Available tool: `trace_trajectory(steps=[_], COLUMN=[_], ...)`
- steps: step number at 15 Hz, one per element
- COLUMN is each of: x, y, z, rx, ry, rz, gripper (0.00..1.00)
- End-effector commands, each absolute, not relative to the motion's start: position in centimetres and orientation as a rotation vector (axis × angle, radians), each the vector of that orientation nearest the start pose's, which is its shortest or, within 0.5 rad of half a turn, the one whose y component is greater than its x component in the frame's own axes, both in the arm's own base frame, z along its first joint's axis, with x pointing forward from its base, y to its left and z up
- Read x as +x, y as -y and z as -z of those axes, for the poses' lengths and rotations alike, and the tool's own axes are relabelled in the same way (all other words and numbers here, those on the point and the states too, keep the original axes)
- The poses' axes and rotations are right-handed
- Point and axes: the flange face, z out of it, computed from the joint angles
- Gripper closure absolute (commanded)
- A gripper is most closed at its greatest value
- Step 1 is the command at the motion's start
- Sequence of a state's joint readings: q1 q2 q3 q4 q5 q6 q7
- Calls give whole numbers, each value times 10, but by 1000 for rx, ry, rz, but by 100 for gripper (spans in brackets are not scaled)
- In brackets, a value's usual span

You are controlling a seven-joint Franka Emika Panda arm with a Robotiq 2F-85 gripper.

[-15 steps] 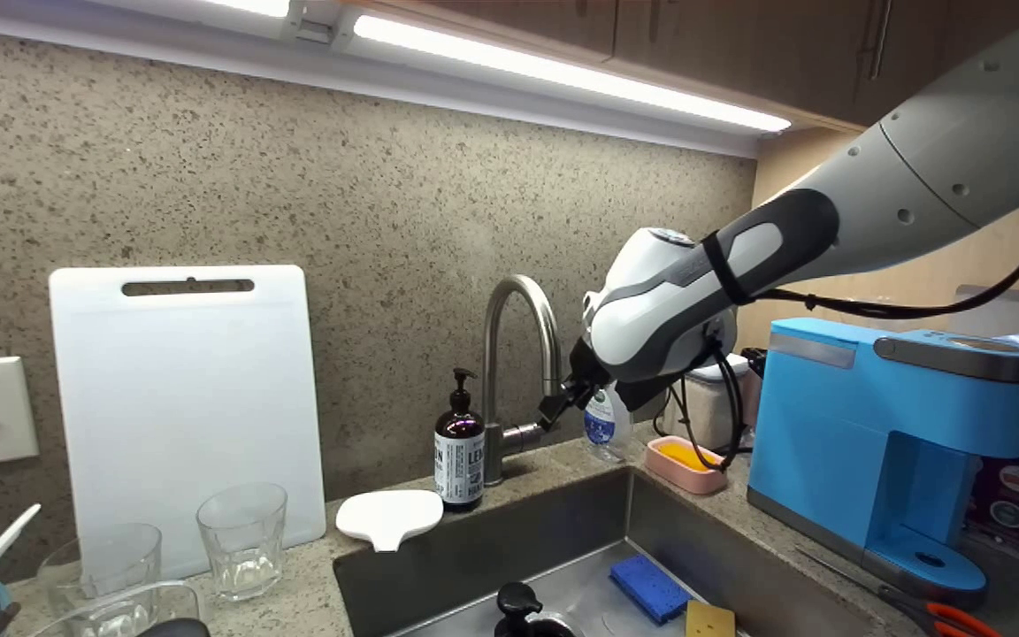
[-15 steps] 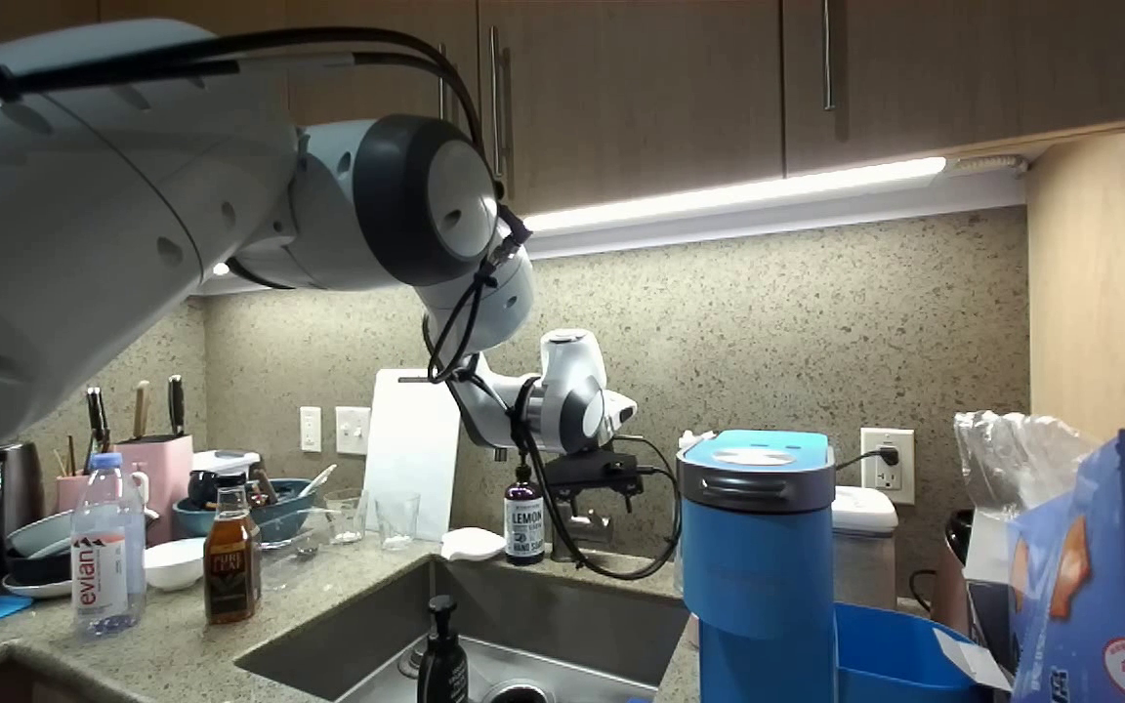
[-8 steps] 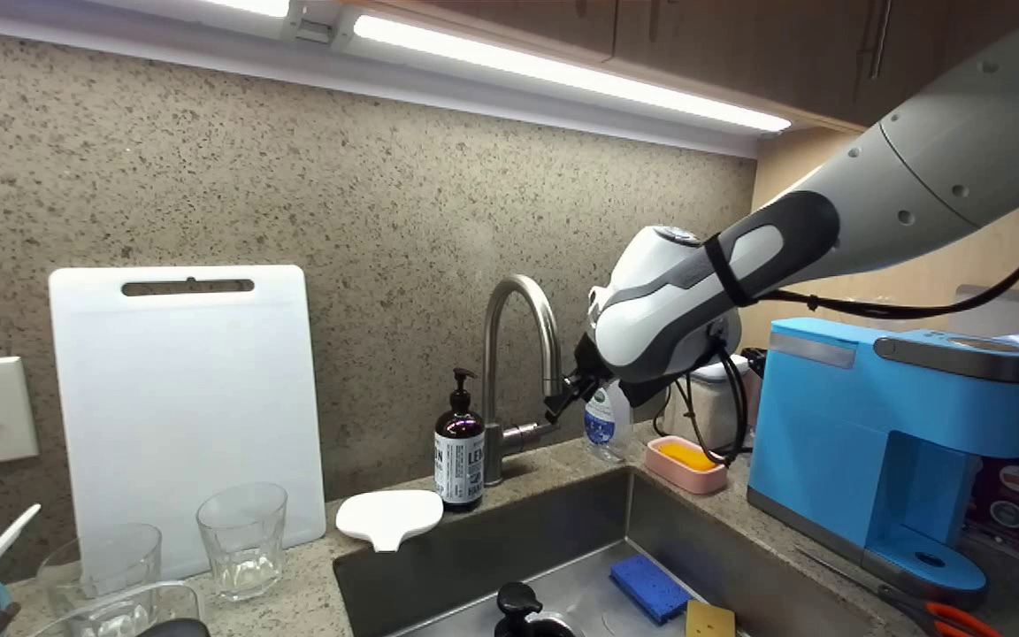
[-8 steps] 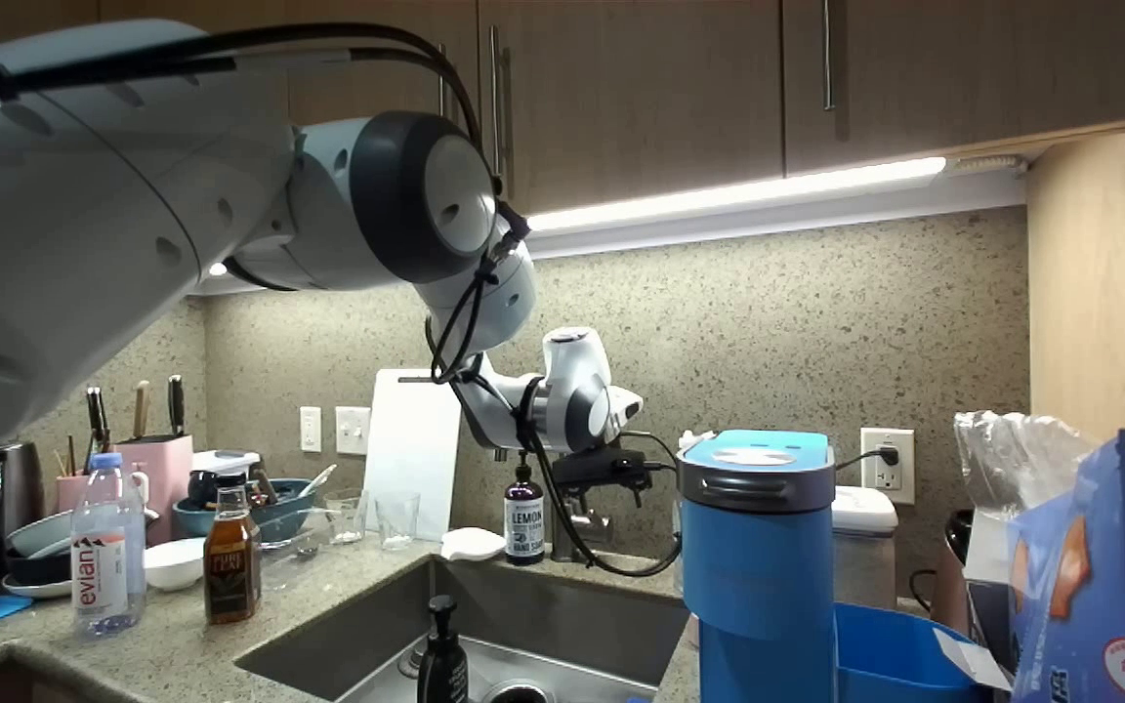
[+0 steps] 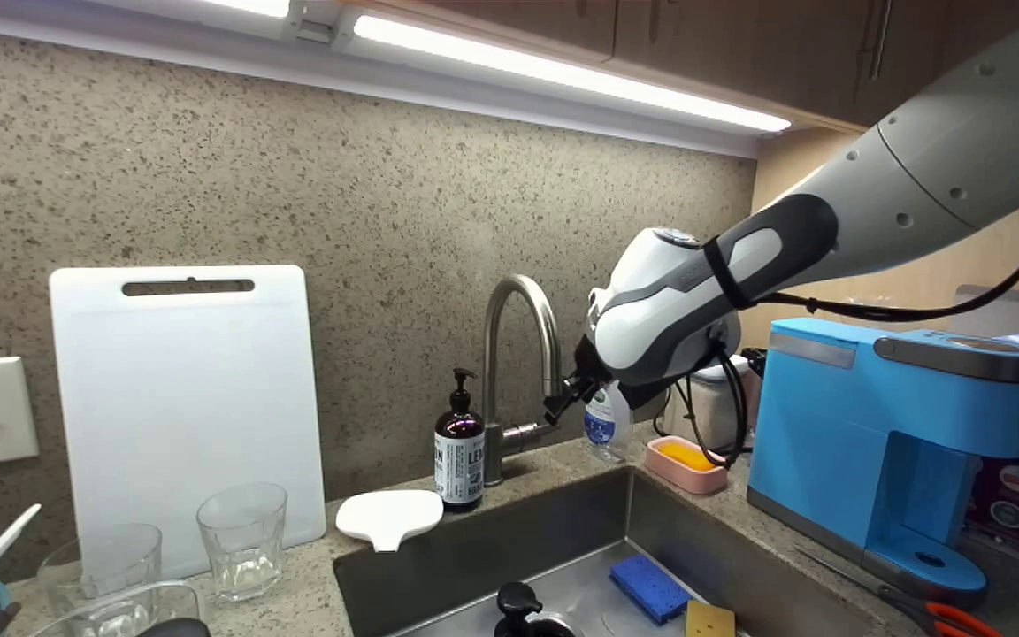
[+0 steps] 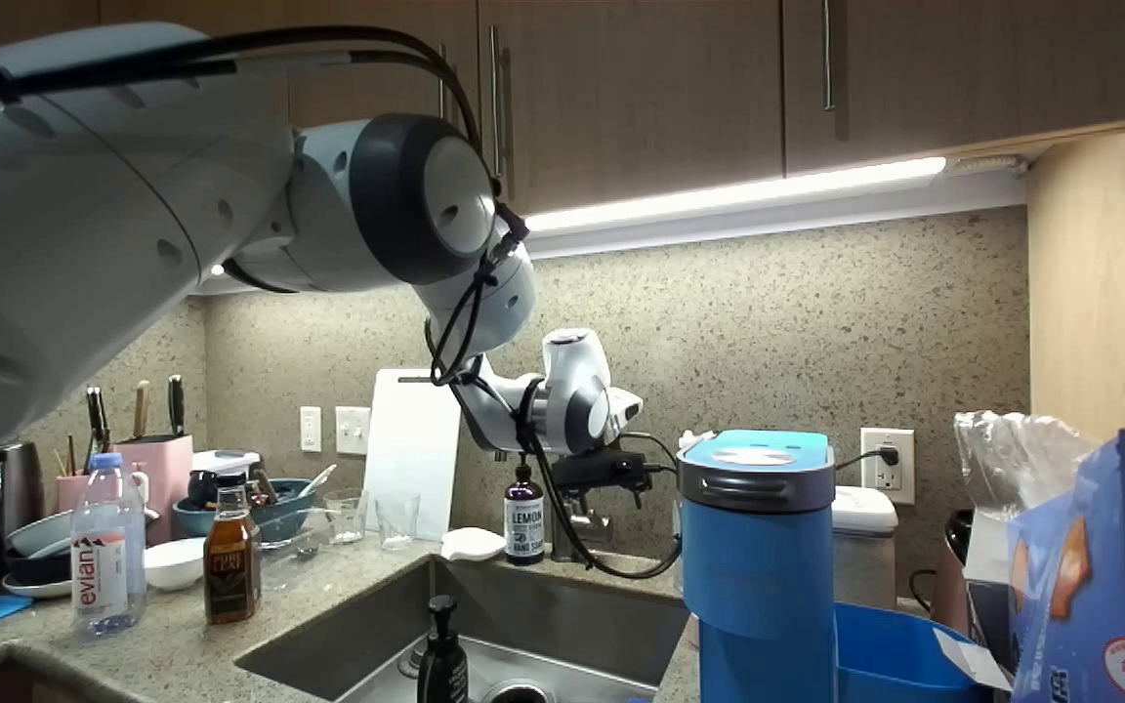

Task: Open the tab

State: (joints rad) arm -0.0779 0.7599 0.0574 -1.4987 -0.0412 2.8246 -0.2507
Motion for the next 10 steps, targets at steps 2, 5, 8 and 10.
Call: trace_trajectory(steps=[2, 5, 8, 10], x=[761, 758, 760, 760], y=[31, 28, 28, 28], z=[-269, -267, -264, -265], rx=[-3073, -3079, -3080, -3076], ry=[294, 322, 318, 320], rz=[806, 806, 799, 817], gripper=[0, 0, 0, 0])
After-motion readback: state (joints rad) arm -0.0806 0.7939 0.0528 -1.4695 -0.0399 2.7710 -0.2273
